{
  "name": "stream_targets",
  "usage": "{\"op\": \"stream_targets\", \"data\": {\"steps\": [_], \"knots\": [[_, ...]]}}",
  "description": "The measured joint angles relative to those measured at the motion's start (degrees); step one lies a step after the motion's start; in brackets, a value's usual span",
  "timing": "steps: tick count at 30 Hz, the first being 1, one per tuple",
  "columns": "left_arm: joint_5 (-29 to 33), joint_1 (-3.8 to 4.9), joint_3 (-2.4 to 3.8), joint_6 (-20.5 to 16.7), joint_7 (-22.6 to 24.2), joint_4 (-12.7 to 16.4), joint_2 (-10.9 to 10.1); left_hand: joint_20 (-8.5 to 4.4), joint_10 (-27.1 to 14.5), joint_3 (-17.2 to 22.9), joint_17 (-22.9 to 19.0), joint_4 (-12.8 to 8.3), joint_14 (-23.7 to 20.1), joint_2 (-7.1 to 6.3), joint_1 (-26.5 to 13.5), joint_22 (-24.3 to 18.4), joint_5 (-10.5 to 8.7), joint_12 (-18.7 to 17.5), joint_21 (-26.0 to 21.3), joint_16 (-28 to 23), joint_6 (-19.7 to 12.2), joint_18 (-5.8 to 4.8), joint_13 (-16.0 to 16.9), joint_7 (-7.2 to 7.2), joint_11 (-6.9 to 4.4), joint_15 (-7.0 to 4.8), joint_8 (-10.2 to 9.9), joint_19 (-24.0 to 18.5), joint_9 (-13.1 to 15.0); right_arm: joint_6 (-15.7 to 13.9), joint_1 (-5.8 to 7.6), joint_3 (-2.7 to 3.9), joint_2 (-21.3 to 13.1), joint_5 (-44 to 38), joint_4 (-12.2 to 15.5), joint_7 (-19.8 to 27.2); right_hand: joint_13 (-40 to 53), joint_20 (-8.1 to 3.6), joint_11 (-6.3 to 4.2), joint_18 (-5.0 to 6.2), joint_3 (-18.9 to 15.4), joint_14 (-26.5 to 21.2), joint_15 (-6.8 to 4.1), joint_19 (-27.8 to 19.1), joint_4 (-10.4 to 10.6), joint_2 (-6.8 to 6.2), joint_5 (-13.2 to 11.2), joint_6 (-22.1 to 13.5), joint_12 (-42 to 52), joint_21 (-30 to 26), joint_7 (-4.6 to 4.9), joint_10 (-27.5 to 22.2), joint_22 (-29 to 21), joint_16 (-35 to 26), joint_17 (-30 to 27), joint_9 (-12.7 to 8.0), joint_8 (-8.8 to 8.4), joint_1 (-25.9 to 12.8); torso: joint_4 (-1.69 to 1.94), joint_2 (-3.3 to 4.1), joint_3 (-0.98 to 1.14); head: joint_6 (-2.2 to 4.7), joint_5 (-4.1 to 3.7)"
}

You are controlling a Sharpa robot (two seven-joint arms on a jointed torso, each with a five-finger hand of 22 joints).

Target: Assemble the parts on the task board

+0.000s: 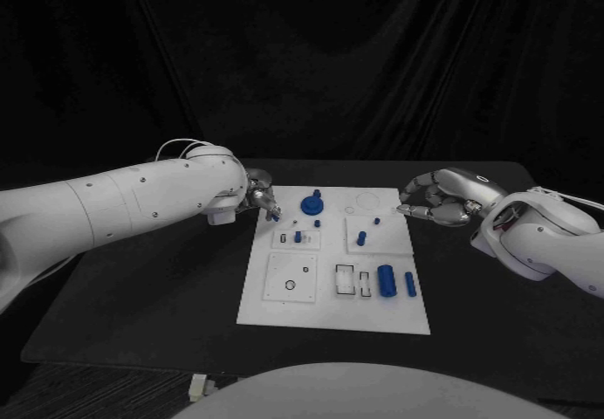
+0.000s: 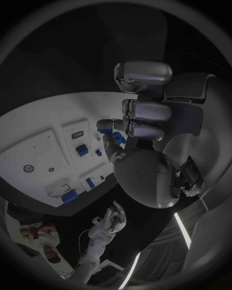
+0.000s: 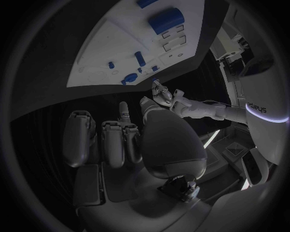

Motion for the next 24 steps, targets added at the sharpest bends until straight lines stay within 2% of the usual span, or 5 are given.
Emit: {"op": "stream_targets", "data": {"steps": [5, 10, 16, 24], "knots": [[0.0, 0.18, -0.02, -1.5, -1.8, 4.6, -2.8, 0.00, 0.0, 0.0, 0.0, 0.0, 0.0, 0.00, 0.0, 0.0, -0.23, 0.0, 0.0, 0.0, 0.0, 0.00, 0.0, 0.00, 0.00, 0.00, 0.0, 0.0, 0.0, 0.2, -0.22, 0.00, -0.1, 0.2, 0.0, -0.2, 0.0, 0.00, 0.00, -0.01, 0.0, 0.0, 0.00, 0.0, 0.0, 0.00, 0.0, 0.0, 0.0, 0.0, 0.00, 0.0, 0.0, 0.0, 0.0, 0.0, 0.00, 0.0, -0.01, 0.00, 0.02, 0.00, 0.20], [0.0, 0.23, -0.04, -2.9, -3.2, 7.6, -4.8, 0.00, 0.0, 0.0, 0.0, 0.0, 0.0, 0.00, 0.0, 0.0, -0.24, 0.0, 0.0, 0.0, 0.1, 0.00, 0.0, 0.08, 0.00, 0.00, 0.0, 0.0, 0.0, 0.3, -0.34, -0.01, -0.1, 0.3, 0.0, -0.4, 0.0, 0.00, 0.00, 0.00, 0.2, 0.0, 0.00, 0.0, -0.2, 0.00, 0.3, 0.0, 0.0, 0.0, 0.00, 0.0, 0.0, 0.0, 0.0, -0.1, 0.00, 0.0, -0.01, -0.08, 0.09, 0.00, 0.31], [0.0, 0.23, -0.05, -4.5, -4.2, 8.8, -5.1, -0.10, -0.2, 0.7, 0.0, -0.5, 0.0, -0.52, -0.5, 0.0, -0.43, 0.0, 0.0, 0.0, 0.4, 0.00, 0.0, 0.00, -0.15, 0.00, -0.2, -0.1, -0.1, 0.4, -0.40, -0.01, 0.0, 0.4, 0.0, -0.5, 0.0, 0.00, 0.21, -0.01, 0.2, 0.0, 0.00, 0.0, -0.2, 0.24, 0.3, 0.0, 0.0, -0.3, 0.00, -0.2, 0.0, 0.0, 0.0, -0.1, -0.22, 0.2, -0.04, -0.21, 0.18, 0.00, 0.36], [0.0, -0.26, -0.05, -5.8, -4.4, 8.7, -4.5, -0.21, -0.2, 0.9, 0.0, -0.4, 0.0, -0.37, -0.8, 0.0, -0.58, 0.0, -0.4, 0.0, 0.6, 0.00, 0.0, -0.09, -0.15, 0.01, -0.4, -0.2, -0.2, 0.5, -0.44, -0.01, 0.2, 0.4, 0.0, -0.5, 0.0, 0.00, 0.21, -0.01, 0.2, 0.0, 0.00, 0.0, -0.2, 0.30, 0.5, 0.0, 0.0, -0.3, 0.00, -0.2, 0.0, 0.0, 0.0, -0.1, -0.22, 0.3, -0.08, -0.12, 0.14, 0.00, 0.47]]}}
